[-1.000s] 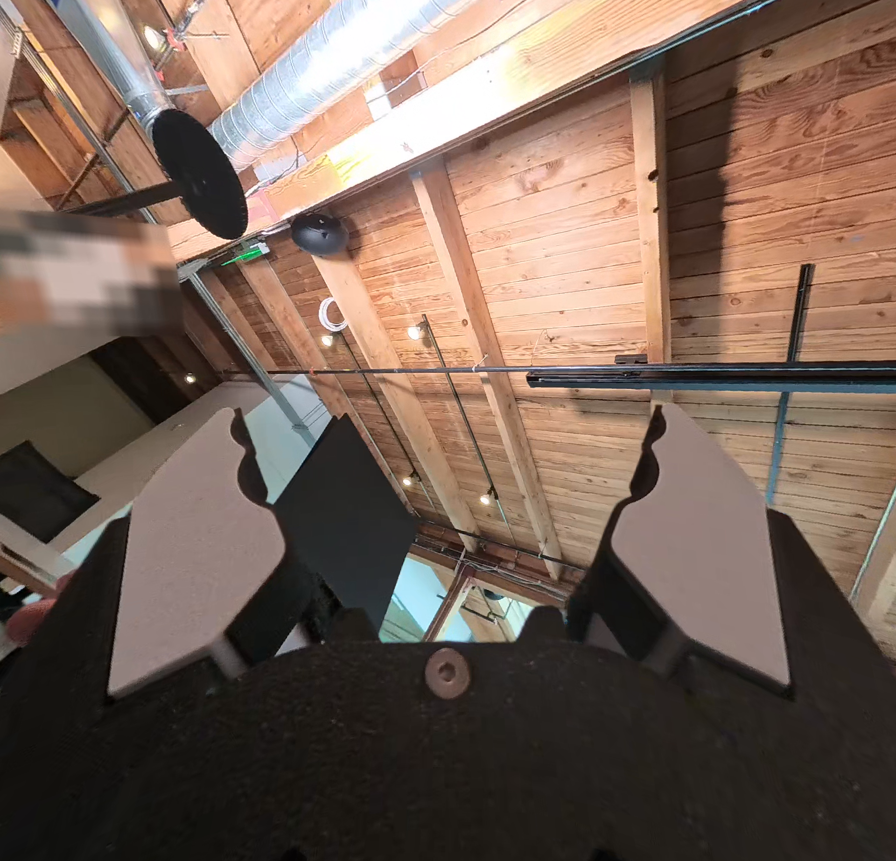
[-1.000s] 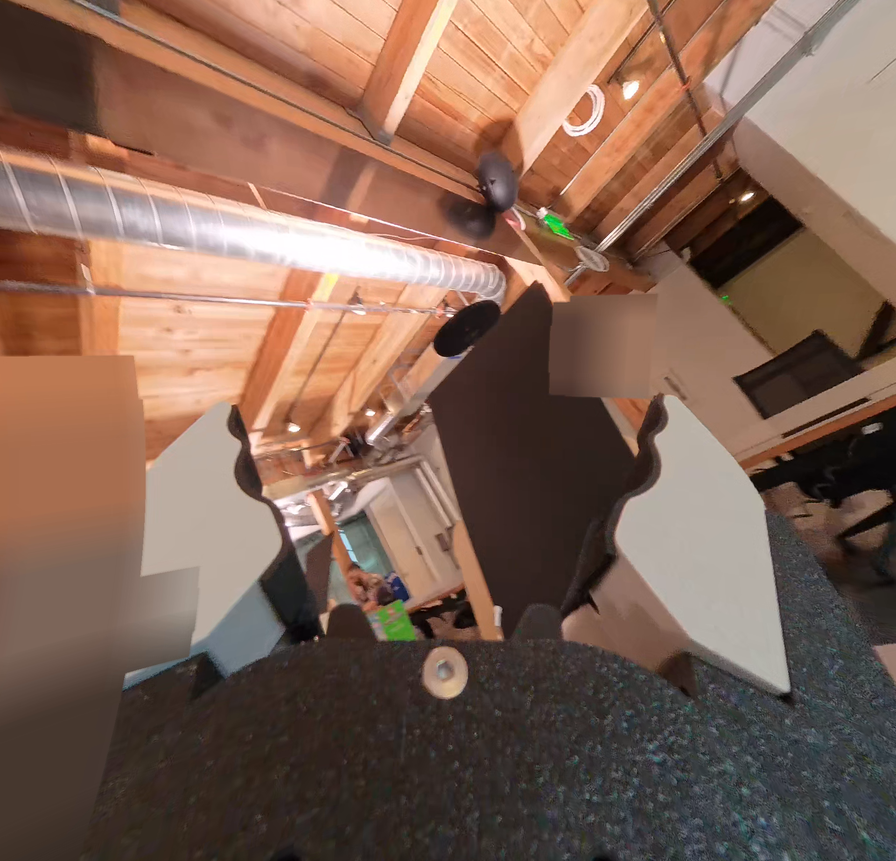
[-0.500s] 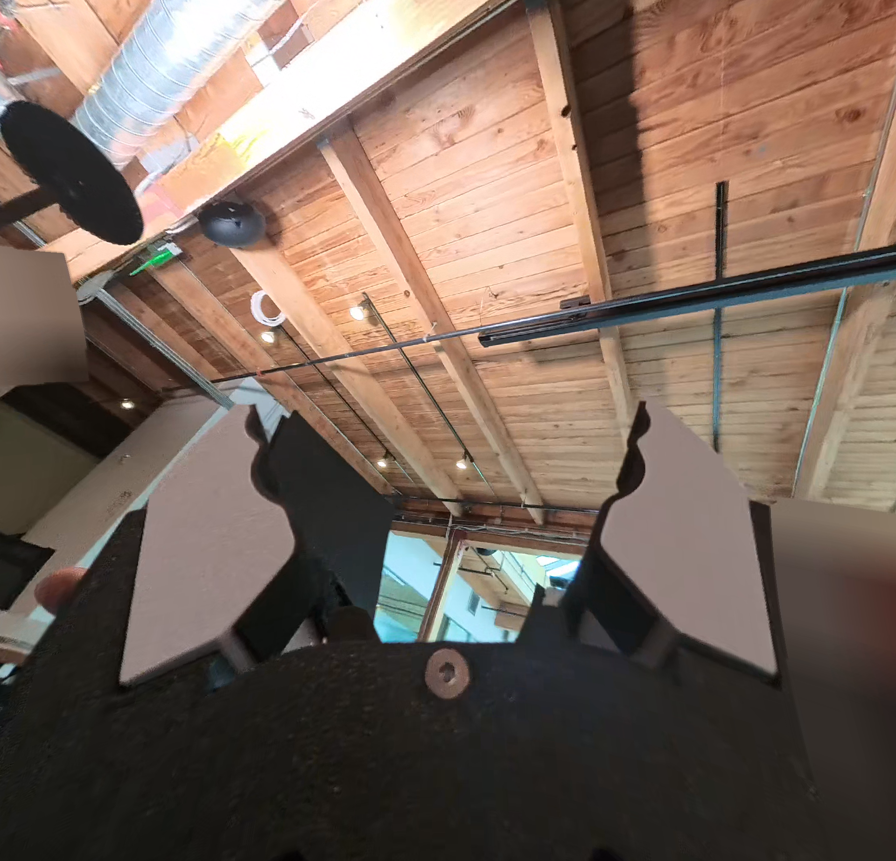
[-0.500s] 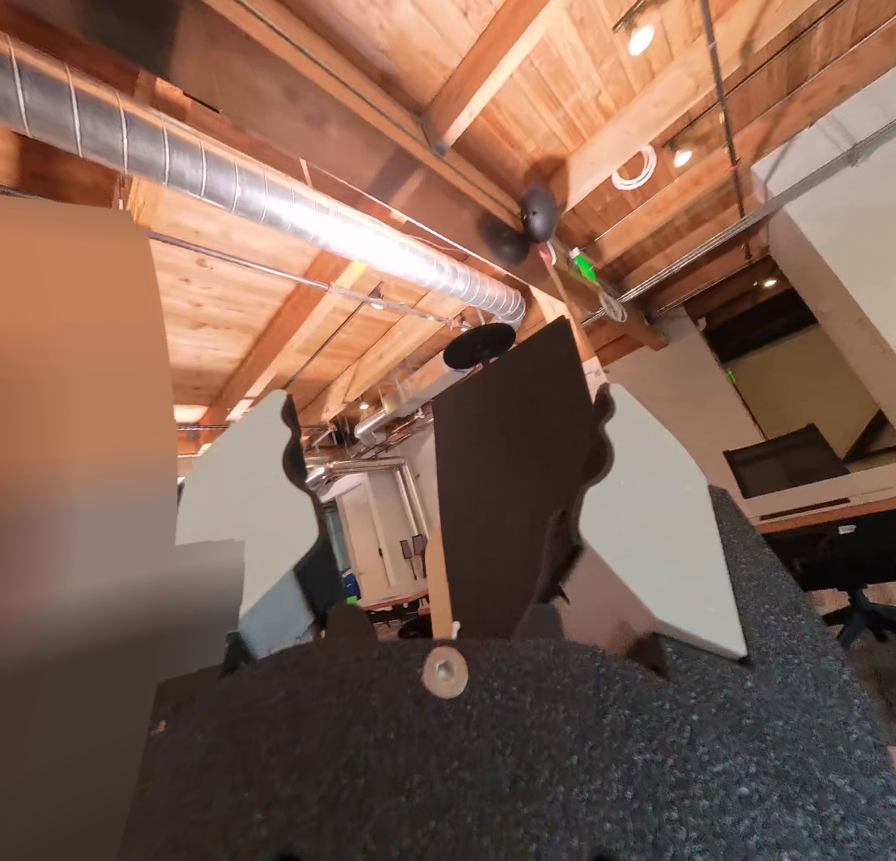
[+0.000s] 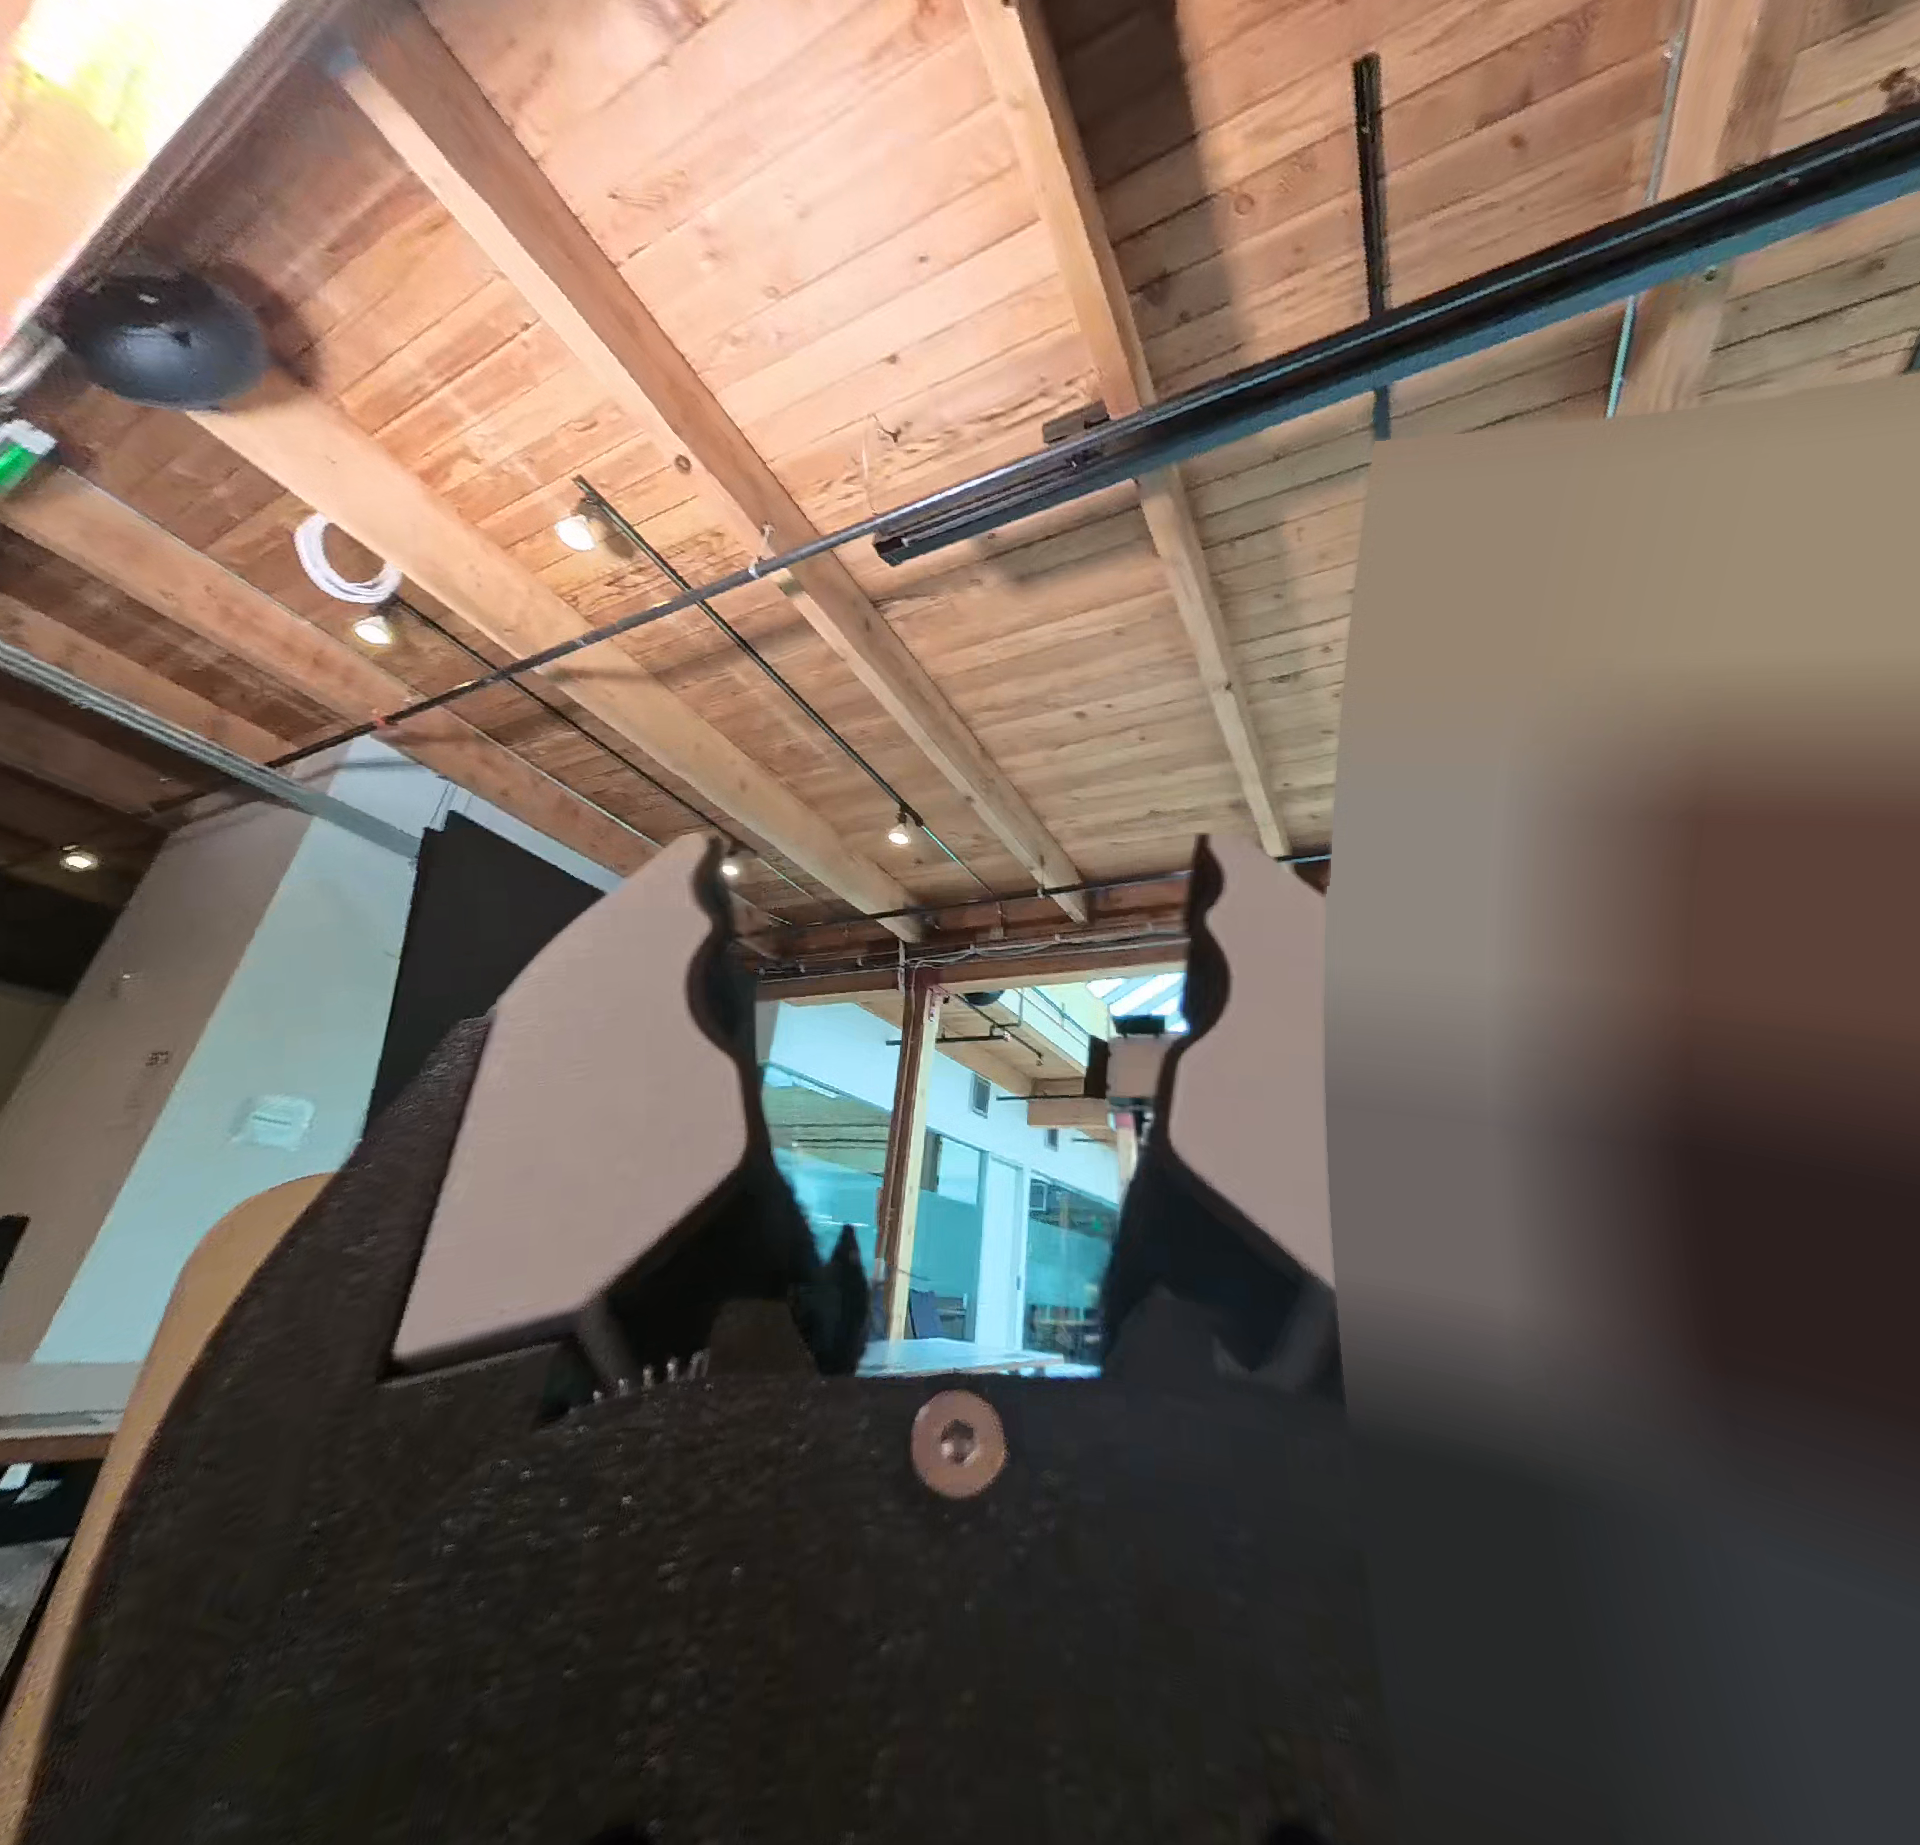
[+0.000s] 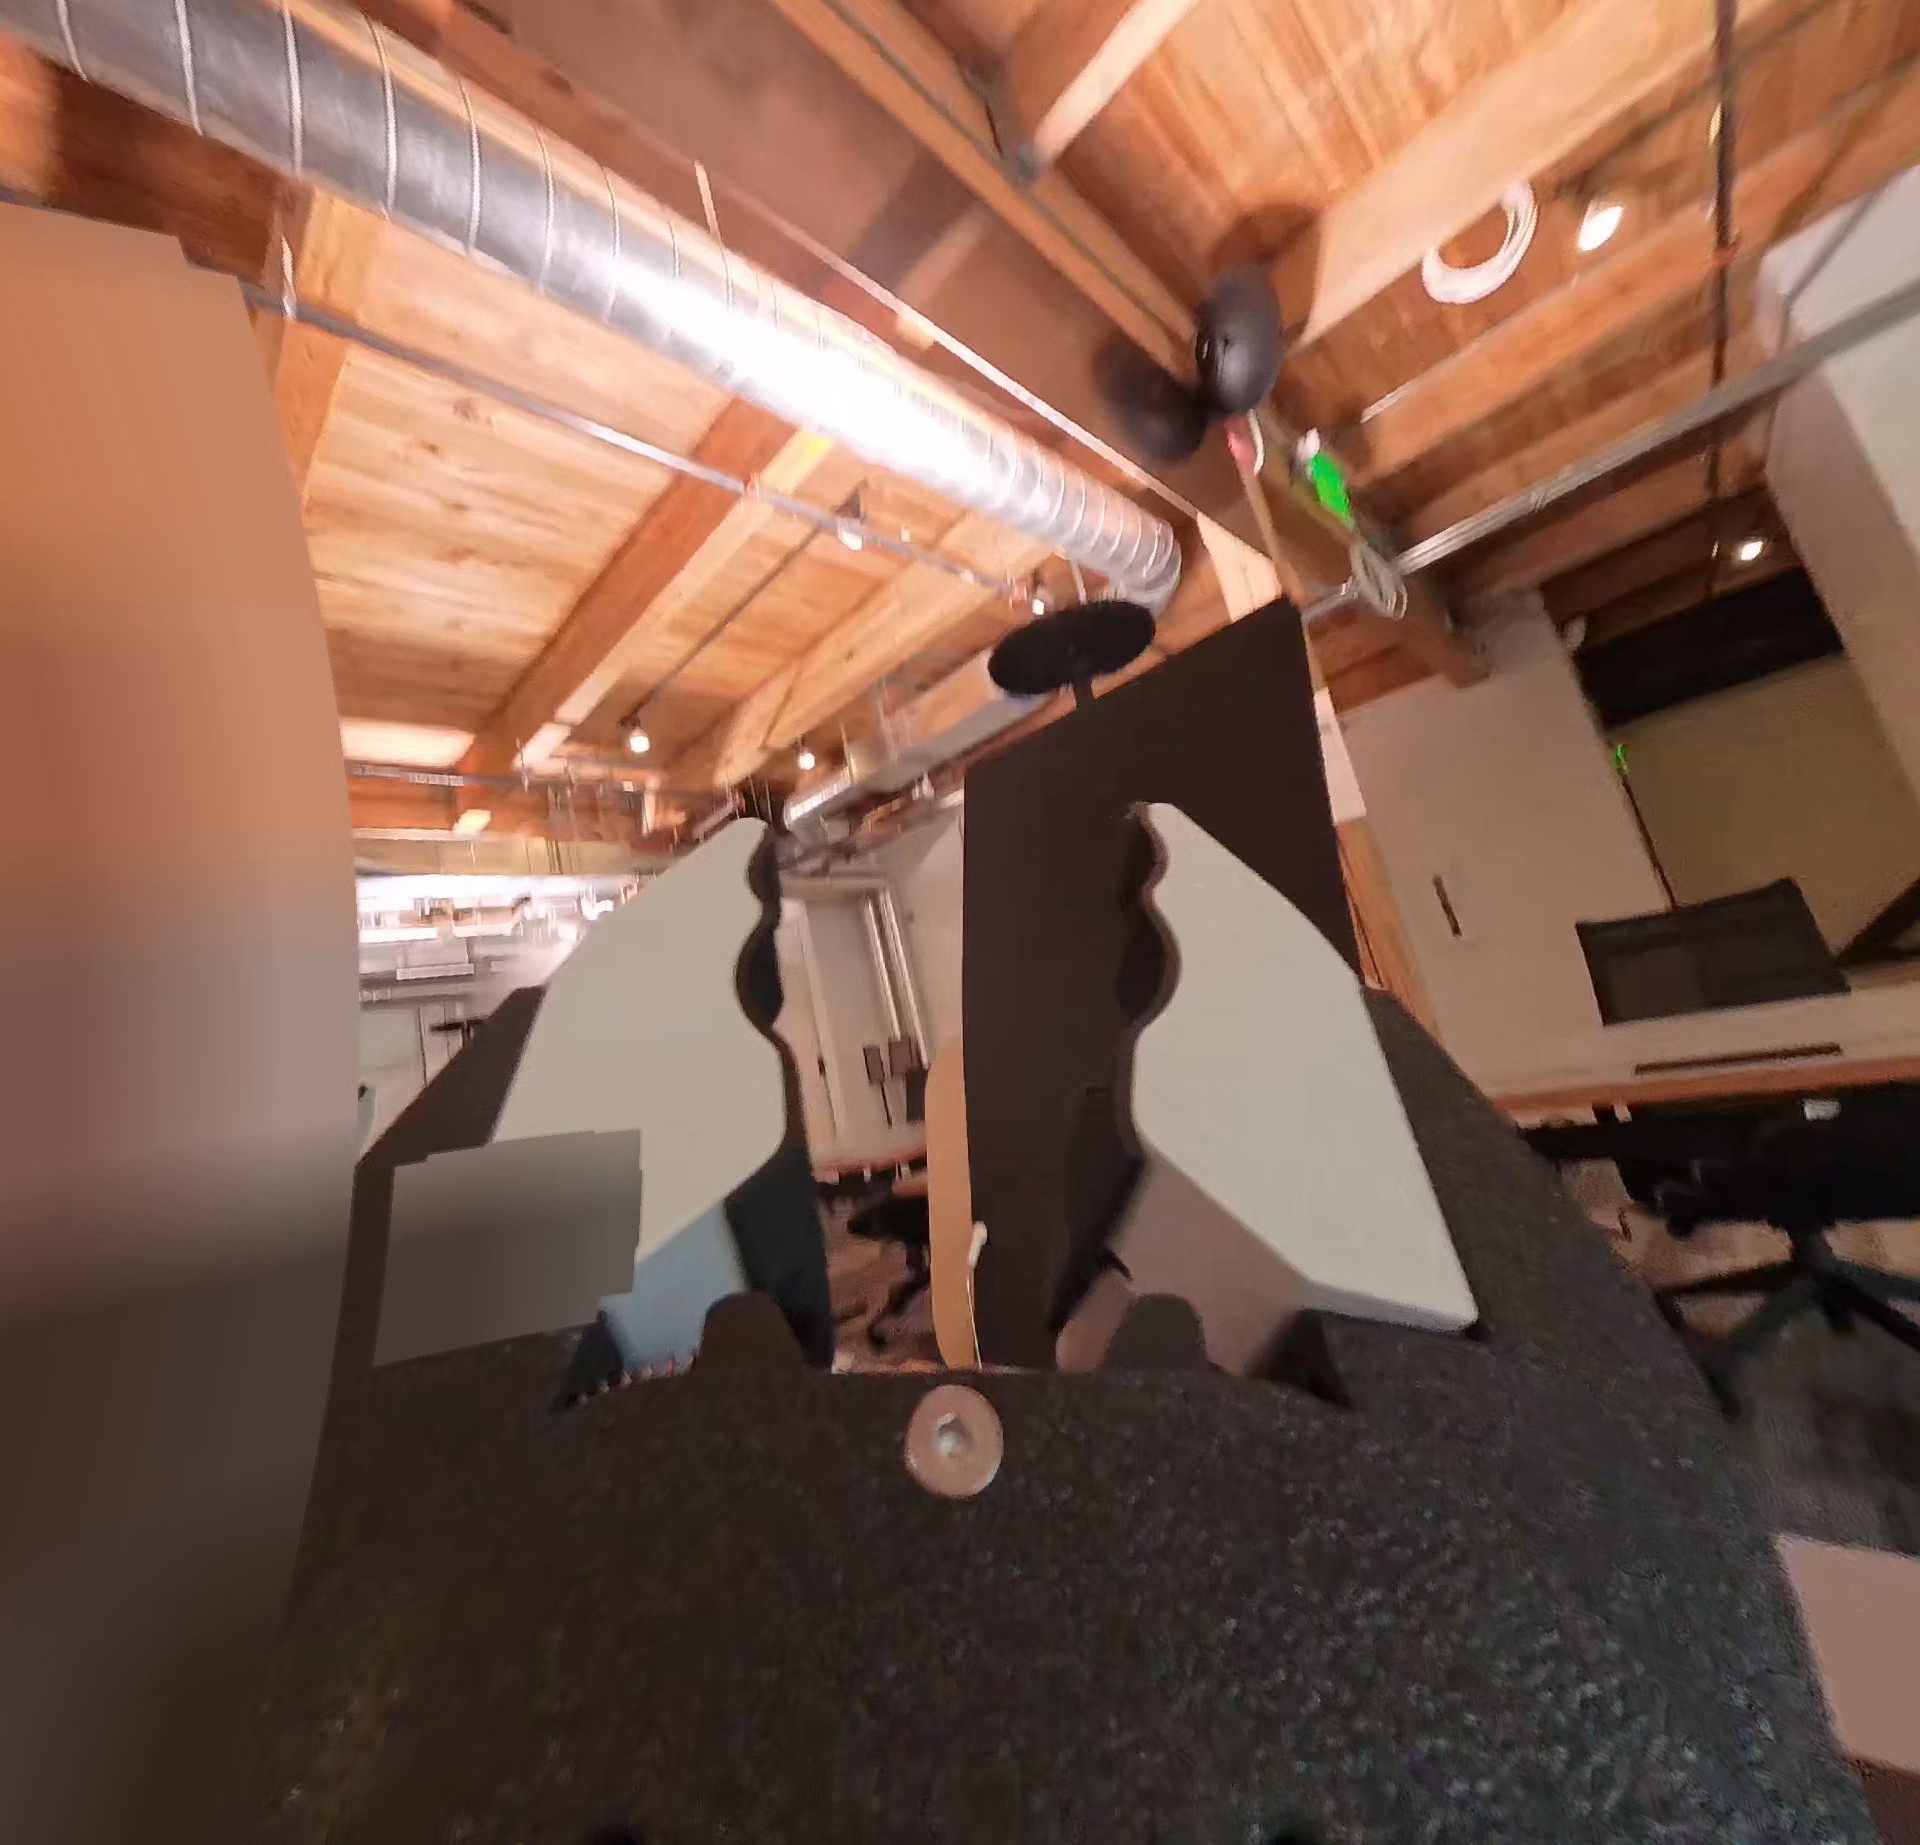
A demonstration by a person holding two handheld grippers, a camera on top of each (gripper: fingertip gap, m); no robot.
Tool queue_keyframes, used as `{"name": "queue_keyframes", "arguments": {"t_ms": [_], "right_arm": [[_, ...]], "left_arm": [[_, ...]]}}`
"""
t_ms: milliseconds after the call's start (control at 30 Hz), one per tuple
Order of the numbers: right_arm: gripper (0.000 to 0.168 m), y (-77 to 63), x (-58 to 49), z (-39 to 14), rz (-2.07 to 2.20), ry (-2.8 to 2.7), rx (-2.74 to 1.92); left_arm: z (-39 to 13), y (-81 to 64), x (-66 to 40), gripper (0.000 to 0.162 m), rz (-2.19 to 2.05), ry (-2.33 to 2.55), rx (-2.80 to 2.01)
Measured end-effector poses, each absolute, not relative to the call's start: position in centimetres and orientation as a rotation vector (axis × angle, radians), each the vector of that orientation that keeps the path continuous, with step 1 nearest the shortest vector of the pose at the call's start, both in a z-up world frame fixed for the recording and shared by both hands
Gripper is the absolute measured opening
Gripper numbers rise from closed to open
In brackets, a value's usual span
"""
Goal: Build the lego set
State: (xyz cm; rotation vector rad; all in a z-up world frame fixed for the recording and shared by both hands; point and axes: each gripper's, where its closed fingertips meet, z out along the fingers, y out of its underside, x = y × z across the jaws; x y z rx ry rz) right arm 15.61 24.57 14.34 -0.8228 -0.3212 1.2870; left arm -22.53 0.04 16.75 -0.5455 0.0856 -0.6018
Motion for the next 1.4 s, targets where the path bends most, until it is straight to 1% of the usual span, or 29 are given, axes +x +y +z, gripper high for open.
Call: {"name": "queue_keyframes", "arguments": {"t_ms": [33, 67, 100, 133, 167, 200, 233, 267, 300, 400, 500, 533, 600, 633, 700, 733, 800, 900, 1000, 1200, 1400], "right_arm": [[0.077, 24.8, 15.2, 14.1, 1.266, -0.343, -0.862], [0.095, 25.0, 14.5, 14.0, 1.226, -0.370, -0.891], [0.117, 25.0, 14.0, 13.9, 1.170, -0.402, -0.905], [0.123, 24.9, 13.6, 13.8, 1.095, -0.440, -0.906], [0.114, 24.5, 13.2, 13.8, 1.013, -0.488, -0.881], [0.083, 23.8, 12.8, 13.6, 0.945, -0.546, -0.855], [0.029, 22.7, 12.0, 13.1, 0.910, -0.648, -0.840], [0.000, 21.8, 11.2, 12.8, 0.931, -0.715, -0.856], [0.001, 20.9, 10.4, 12.5, 0.983, -0.762, -0.881], [0.000, 17.3, 7.2, 11.3, 1.060, -1.003, -0.836], [0.000, 13.9, 2.6, 7.4, 1.051, -1.276, -0.872], [0.000, 12.7, 0.8, 4.7, 1.040, -1.402, -0.927], [0.008, 10.4, -2.1, -2.9, 0.906, -1.759, -1.032], [0.008, 9.8, -2.8, -6.8, 0.807, -1.900, -1.063], [0.012, 7.9, -3.1, -13.8, 0.732, -2.171, -1.057], [0.016, 6.9, -3.1, -16.5, 0.727, -2.283, -1.041], [0.020, 6.7, -3.6, -20.0, 0.632, -2.421, -0.978], [0.022, 6.6, -5.1, -22.2, 0.547, -2.576, -0.847], [0.021, 6.5, -6.7, -22.7, 0.547, -2.684, -0.873], [0.020, 7.4, -8.2, -24.0, 0.539, -2.826, -1.049], [0.017, 7.0, -8.2, -25.9, 0.536, -2.927, -1.145]], "left_arm": [[16.6, 0.5, -21.9, 0.092, -0.585, 0.107, -0.579], [16.3, 1.2, -21.4, 0.097, -0.523, 0.127, -0.628], [15.8, 2.1, -21.0, 0.101, -0.418, 0.144, -0.687], [15.3, 2.9, -20.7, 0.102, -0.305, 0.159, -0.754], [14.6, 3.5, -20.1, 0.093, -0.206, 0.198, -0.820], [14.1, 3.8, -19.4, 0.068, -0.120, 0.255, -0.868], [13.9, 3.6, -19.0, 0.024, -0.052, 0.285, -0.870], [14.3, 3.0, -18.7, 0.011, -0.028, 0.276, -0.838], [14.5, 2.5, -18.4, 0.000, -0.036, 0.267, -0.815], [14.1, 2.1, -17.3, 0.000, -0.012, 0.298, -0.878], [12.8, 2.1, -16.7, 0.000, 0.098, 0.308, -0.981], [11.9, 2.2, -16.3, 0.000, 0.125, 0.341, -1.047], [9.2, 2.1, -15.7, 0.001, 0.201, 0.452, -1.216], [7.7, 1.9, -15.9, 0.001, 0.247, 0.477, -1.296], [3.4, 1.3, -15.9, 0.001, 0.273, 0.504, -1.435], [0.7, 1.0, -15.3, 0.000, 0.217, 0.507, -1.501], [-4.6, 0.6, -14.0, 0.000, 0.056, 0.438, -1.595], [-10.0, 0.5, -12.6, 0.000, -0.121, 0.319, -1.604], [-12.9, 1.0, -12.7, 0.001, -0.197, 0.275, -1.601], [-16.1, 1.4, -12.1, 0.003, -0.196, 0.371, -1.701], [-17.2, 1.7, -11.8, 0.007, -0.268, 0.348, -1.714]]}}
